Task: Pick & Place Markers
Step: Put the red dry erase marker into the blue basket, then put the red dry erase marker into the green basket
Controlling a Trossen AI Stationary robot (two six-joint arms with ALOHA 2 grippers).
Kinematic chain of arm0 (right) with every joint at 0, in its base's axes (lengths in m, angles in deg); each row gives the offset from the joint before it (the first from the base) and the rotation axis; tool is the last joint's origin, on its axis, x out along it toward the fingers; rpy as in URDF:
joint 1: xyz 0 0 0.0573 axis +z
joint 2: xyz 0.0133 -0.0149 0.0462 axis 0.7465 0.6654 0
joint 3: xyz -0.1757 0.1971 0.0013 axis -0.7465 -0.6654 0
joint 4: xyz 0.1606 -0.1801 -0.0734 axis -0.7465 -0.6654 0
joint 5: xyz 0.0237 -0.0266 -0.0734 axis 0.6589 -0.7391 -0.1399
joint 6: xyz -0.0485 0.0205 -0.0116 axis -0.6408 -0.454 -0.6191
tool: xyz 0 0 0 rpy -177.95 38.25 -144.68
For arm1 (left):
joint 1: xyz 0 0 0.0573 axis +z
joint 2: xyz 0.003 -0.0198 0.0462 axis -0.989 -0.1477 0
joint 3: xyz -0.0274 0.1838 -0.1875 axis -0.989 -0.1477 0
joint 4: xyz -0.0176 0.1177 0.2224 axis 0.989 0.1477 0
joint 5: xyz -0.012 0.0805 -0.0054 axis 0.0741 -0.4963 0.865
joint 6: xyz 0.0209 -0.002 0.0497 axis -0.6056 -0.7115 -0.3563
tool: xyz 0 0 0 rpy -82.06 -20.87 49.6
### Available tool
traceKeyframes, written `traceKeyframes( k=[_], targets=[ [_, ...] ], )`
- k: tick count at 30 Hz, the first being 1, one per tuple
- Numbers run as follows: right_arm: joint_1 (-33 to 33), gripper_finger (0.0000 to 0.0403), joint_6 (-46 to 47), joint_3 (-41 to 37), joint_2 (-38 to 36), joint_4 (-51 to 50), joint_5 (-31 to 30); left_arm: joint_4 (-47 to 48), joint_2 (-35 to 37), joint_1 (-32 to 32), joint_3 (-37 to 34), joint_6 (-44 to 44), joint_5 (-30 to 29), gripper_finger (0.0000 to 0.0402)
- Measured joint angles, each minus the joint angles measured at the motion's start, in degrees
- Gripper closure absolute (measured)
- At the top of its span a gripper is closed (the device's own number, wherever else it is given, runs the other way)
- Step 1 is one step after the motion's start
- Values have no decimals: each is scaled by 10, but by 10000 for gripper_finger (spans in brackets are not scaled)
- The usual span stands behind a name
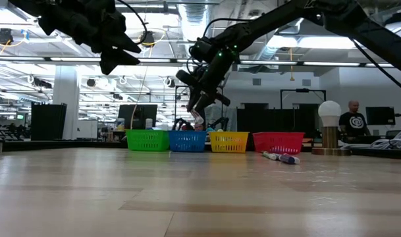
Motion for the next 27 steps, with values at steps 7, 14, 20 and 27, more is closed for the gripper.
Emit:
traceKeyframes(
  k=[7, 14, 20, 27],
  targets=[
    [7, 300, -1, 0, 0, 0, -14, -1, 0, 0, 0, 2, 0, 229],
    [9, 261, -1, 0, 0, -15, -14, -1, 0, 0, 0, 2, 0, 229],
    [9, 239, -1, 0, 0, -18, -4, -1, 0, 0, 0, 2, 1, 229],
    [16, 235, -1, 1, -22, -69, -12, 1, 0, -2, 0, 2, 4, 229]
  ],
)
